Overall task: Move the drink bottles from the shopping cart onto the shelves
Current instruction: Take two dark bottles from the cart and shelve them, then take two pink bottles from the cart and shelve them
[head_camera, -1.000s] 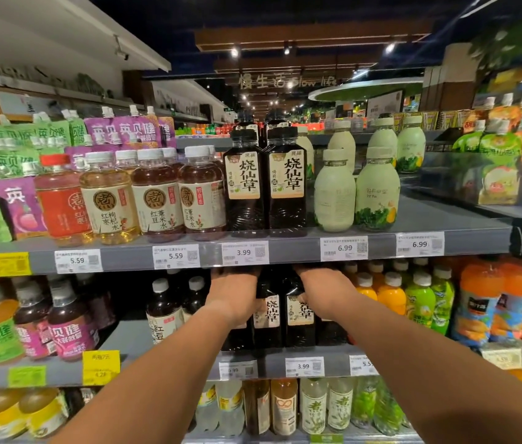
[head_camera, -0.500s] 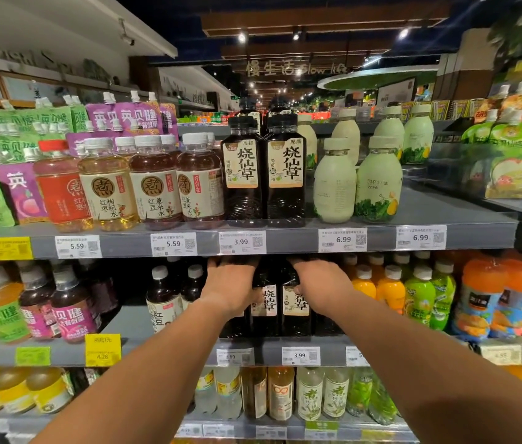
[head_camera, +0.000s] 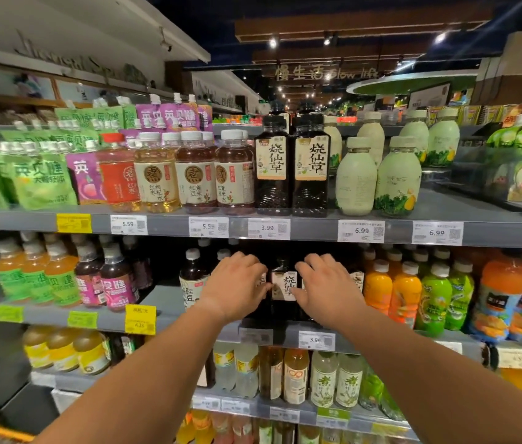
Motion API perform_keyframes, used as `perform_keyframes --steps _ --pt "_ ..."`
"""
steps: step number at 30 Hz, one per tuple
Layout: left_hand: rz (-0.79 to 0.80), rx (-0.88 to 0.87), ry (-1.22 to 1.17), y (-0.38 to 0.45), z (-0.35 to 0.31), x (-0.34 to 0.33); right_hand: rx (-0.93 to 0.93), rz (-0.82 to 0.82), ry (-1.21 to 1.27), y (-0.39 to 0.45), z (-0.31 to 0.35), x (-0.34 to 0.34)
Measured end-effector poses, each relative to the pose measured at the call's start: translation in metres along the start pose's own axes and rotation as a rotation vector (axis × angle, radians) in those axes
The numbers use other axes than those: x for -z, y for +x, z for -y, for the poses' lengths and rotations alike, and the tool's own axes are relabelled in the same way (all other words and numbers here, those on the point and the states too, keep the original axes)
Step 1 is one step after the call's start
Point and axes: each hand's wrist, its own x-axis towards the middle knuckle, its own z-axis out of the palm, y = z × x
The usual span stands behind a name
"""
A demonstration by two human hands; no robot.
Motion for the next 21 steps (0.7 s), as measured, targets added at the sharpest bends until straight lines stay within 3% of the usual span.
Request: perform_keyframes --steps 5,10,21 --pt "0.201 0.231 -0.061 -0.06 0.036 0.026 0.069 0.042 0.111 0.004 0.07 0.008" --pt "0.371 0.528 -0.047 -0.178 0.101 0.053 0.202 0.171 0.236 0.006 0.185 0.001" --pt "0.47 1.273 -0.037 -0.472 0.165 0.123 0.598 0.455 0.423 -0.055 0.462 -0.045"
